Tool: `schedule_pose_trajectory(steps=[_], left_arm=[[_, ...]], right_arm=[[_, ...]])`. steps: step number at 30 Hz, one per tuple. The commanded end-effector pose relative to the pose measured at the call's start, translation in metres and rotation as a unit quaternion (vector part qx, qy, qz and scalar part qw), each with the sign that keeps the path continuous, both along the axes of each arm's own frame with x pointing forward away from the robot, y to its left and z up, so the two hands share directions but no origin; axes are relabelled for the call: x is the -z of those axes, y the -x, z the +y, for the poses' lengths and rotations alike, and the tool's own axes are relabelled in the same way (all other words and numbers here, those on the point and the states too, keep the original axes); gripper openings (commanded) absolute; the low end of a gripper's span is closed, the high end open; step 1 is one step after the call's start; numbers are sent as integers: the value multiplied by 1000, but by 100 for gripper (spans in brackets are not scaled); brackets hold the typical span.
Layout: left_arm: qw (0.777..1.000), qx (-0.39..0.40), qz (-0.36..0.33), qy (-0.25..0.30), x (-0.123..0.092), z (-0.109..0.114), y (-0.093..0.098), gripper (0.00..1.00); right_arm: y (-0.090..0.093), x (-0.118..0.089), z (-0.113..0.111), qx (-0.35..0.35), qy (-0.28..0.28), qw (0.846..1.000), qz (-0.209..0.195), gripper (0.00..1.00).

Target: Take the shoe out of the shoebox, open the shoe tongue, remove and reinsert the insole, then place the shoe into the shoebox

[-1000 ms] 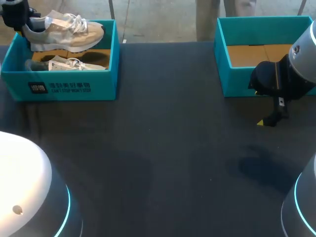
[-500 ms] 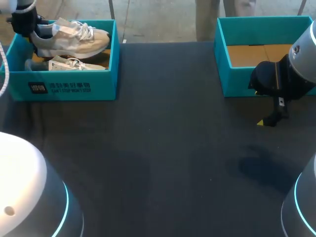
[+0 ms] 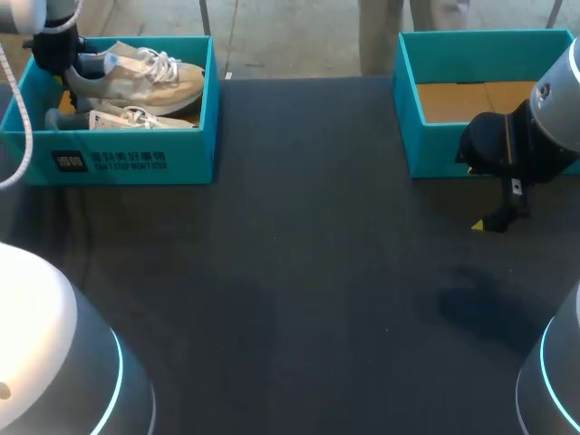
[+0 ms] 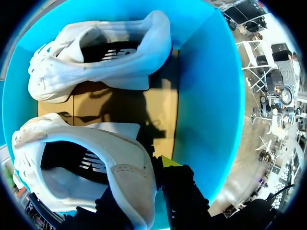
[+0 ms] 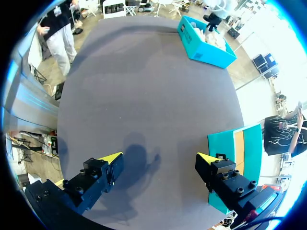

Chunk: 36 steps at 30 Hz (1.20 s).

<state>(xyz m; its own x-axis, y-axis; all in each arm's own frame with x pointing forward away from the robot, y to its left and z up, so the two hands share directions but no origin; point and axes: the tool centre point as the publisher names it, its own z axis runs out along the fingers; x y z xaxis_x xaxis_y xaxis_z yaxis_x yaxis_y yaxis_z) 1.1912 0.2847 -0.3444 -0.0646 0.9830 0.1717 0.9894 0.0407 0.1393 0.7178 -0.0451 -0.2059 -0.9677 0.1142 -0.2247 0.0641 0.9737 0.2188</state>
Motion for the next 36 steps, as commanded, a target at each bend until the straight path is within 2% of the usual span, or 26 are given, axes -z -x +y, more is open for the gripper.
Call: schedule_pose_trajectory(steps=[1, 12, 21, 24, 25, 36], left_arm=[[1000, -2, 0, 3, 9, 0, -7, 0], [999, -20, 29, 26, 20, -9, -8, 0], [998, -34, 51, 24, 27, -15, -4, 0], [997, -42, 53, 30, 20, -14, 0, 62], [997, -45, 53, 34, 18, -13, 0, 100], [995, -55, 57, 56, -17, -14, 11, 100]], right_arm=[[0, 1, 0, 1, 1, 1000, 0, 100], [0, 1, 0, 1, 1, 1000, 0, 100], [0, 1, 0, 1, 1, 1000, 0, 100], [0, 1, 0, 1, 1, 1000, 0, 100], [0, 1, 0, 1, 1, 1000, 0, 100], [0, 1, 0, 1, 1, 1000, 0, 100]])
